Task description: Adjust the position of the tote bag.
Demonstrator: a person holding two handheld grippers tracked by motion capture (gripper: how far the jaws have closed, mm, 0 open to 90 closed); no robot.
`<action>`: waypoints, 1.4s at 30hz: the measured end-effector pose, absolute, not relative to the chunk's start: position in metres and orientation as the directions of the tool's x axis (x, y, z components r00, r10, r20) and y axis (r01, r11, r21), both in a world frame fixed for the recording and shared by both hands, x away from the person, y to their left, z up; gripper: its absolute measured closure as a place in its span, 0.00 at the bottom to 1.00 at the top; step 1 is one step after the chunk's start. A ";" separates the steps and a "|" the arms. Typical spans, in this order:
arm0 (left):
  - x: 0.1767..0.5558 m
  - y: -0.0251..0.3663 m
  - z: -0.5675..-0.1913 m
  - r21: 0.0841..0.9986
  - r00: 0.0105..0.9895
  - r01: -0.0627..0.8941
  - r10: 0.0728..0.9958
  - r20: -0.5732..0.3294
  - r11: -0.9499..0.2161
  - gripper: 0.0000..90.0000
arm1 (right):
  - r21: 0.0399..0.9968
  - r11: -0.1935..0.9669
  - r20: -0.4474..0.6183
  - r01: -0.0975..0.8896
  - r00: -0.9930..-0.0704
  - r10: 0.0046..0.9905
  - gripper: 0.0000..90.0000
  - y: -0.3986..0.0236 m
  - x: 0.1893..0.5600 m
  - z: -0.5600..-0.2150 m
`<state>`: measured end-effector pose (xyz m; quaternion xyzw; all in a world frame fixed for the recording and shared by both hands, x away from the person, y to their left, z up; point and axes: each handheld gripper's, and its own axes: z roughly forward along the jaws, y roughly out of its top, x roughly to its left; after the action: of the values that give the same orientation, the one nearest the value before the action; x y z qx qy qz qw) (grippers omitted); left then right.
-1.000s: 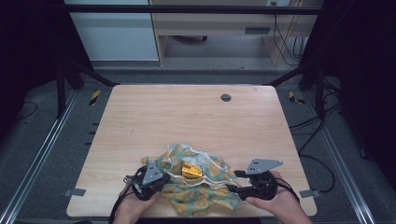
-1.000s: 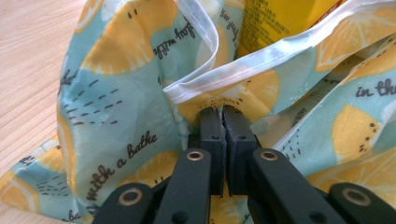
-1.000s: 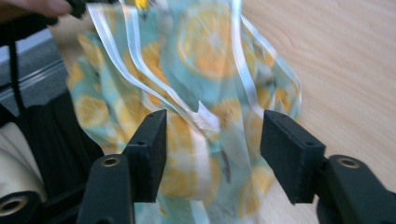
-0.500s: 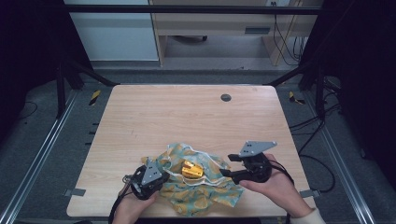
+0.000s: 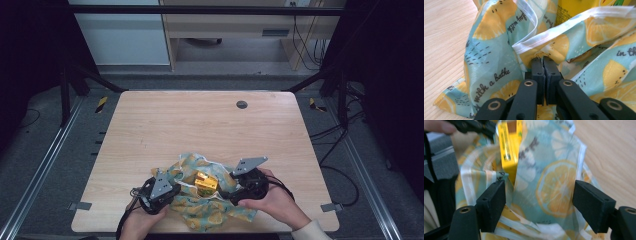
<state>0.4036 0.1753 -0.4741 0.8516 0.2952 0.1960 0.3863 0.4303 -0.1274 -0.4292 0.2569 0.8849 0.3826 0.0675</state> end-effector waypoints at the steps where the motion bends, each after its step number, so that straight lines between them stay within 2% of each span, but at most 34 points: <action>1: 0.403 0.175 -0.474 0.772 0.750 0.350 0.652 0.108 -0.530 0.99 | 0.705 0.581 0.074 0.406 -0.857 0.509 0.41 -0.128 0.431 -0.434; 2: 0.403 0.175 -0.474 0.772 0.751 0.348 0.651 0.109 -0.532 0.99 | 0.705 0.581 0.074 0.406 -0.857 0.509 0.41 -0.128 0.431 -0.434; 3: 0.403 0.174 -0.474 0.770 0.752 0.347 0.649 0.113 -0.535 0.99 | 0.699 0.583 0.068 0.414 -0.850 0.522 0.55 -0.130 0.433 -0.436; 4: 0.402 0.174 -0.474 0.770 0.753 0.346 0.649 0.113 -0.536 0.99 | 0.699 0.583 0.068 0.414 -0.850 0.522 0.55 -0.130 0.433 -0.436; 5: 0.402 0.174 -0.474 0.769 0.754 0.346 0.647 0.113 -0.538 0.99 | 0.701 0.579 0.071 0.417 -0.848 0.525 0.71 -0.133 0.435 -0.436; 6: 0.402 0.173 -0.475 0.768 0.755 0.345 0.645 0.115 -0.540 0.99 | 0.701 0.579 0.071 0.417 -0.848 0.525 0.71 -0.133 0.435 -0.436; 10: 0.401 0.173 -0.475 0.759 0.761 0.342 0.637 0.121 -0.553 1.00 | 0.713 0.555 0.078 0.429 -0.835 0.545 0.96 -0.139 0.444 -0.435; 23: 0.396 0.171 -0.477 0.723 0.772 0.330 0.615 0.164 -0.607 1.00 | 0.713 0.470 0.141 0.521 -0.763 0.631 1.00 -0.149 0.482 -0.443; 34: 0.393 0.171 -0.484 0.646 0.799 0.336 0.571 0.189 -0.685 1.00 | 0.671 0.467 0.163 0.576 -0.729 0.665 1.00 -0.151 0.496 -0.460; 42: 0.393 0.173 -0.487 0.625 0.799 0.361 0.575 0.175 -0.692 1.00 | 0.662 0.467 0.149 0.586 -0.714 0.684 1.00 -0.156 0.504 -0.465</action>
<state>0.3933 0.1728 -0.4868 0.9018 0.2595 0.1815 0.2942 0.5038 -0.1556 -0.4652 0.3717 0.8538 0.3581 0.0685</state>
